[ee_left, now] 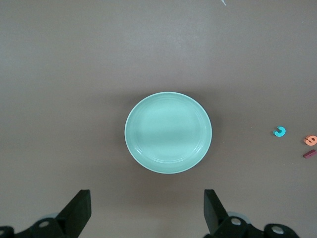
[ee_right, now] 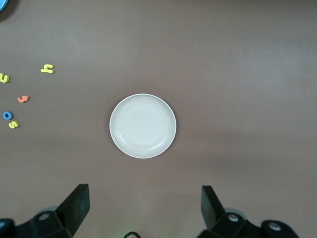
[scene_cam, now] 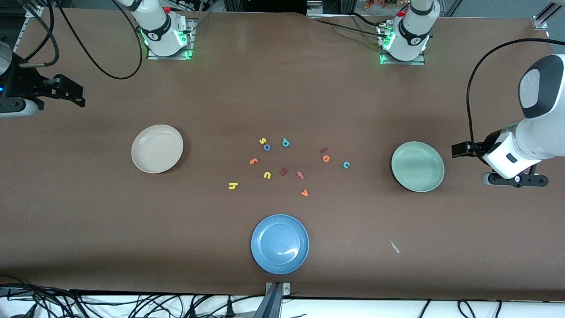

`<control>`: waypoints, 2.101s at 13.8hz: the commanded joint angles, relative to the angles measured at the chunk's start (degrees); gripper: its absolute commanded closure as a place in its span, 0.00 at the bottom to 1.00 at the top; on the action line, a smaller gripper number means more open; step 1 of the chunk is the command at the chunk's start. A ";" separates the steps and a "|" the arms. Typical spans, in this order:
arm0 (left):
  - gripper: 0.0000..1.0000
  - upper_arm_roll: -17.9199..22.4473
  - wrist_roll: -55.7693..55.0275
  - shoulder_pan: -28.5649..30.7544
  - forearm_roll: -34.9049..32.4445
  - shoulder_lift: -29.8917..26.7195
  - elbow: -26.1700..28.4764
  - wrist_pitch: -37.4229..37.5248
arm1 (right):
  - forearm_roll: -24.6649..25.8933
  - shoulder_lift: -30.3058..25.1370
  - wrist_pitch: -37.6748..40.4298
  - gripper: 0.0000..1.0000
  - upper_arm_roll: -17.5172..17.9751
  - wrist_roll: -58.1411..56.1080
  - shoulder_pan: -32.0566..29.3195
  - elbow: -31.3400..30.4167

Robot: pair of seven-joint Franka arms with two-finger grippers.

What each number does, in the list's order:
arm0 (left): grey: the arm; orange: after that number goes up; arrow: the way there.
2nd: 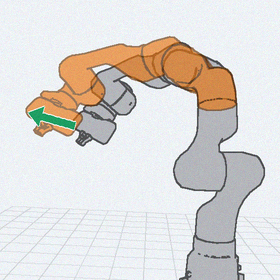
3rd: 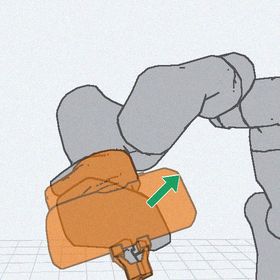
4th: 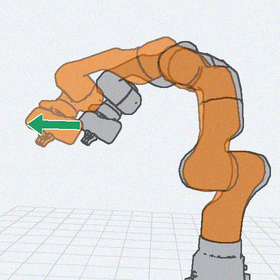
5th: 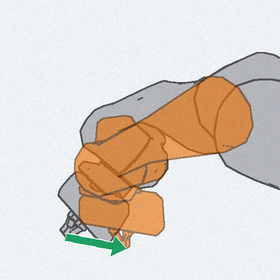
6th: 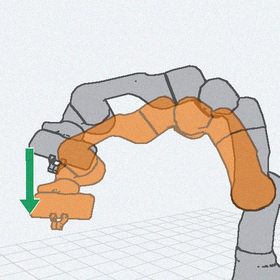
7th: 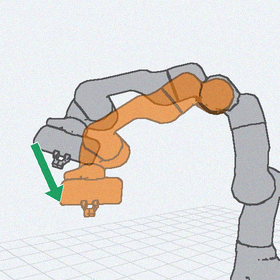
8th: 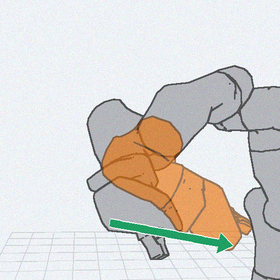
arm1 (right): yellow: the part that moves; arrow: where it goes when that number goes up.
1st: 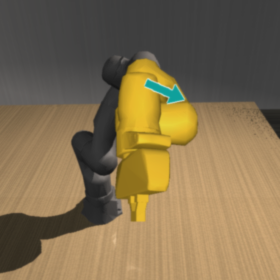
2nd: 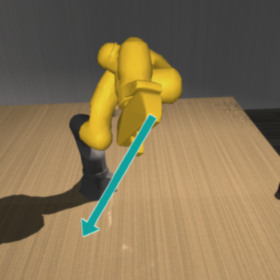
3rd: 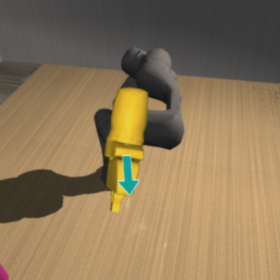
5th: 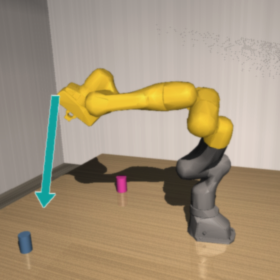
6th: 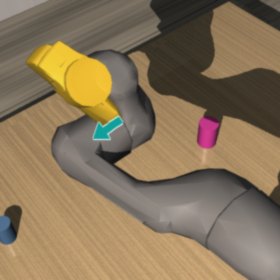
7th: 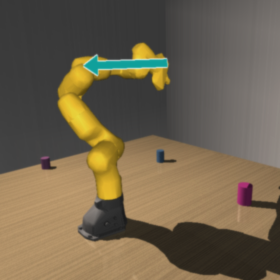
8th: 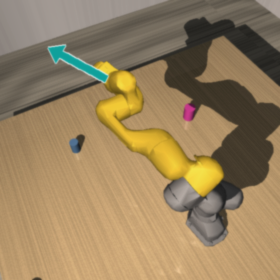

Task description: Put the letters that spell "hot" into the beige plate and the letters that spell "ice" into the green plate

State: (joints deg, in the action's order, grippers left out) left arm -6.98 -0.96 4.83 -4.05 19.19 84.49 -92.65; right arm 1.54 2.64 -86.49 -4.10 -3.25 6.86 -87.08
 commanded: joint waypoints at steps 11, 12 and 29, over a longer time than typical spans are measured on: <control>0.00 -0.05 1.05 -0.17 0.00 0.41 -0.99 0.01 | -1.37 0.00 0.36 0.00 0.06 0.44 -0.27 0.59; 0.00 -0.13 0.96 -0.17 0.09 0.41 -0.99 0.01 | -1.37 0.00 0.27 0.00 -0.03 0.44 -0.27 0.59; 0.00 -0.22 -0.79 -1.22 2.73 0.41 -0.90 0.10 | -2.15 0.96 0.70 0.00 -0.03 0.52 -0.27 0.51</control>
State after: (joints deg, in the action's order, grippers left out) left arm -7.15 -1.10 4.19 -2.58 19.20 84.49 -92.70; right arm 0.89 2.79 -86.47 -4.07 -3.19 6.89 -87.09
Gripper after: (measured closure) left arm 0.000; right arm 0.000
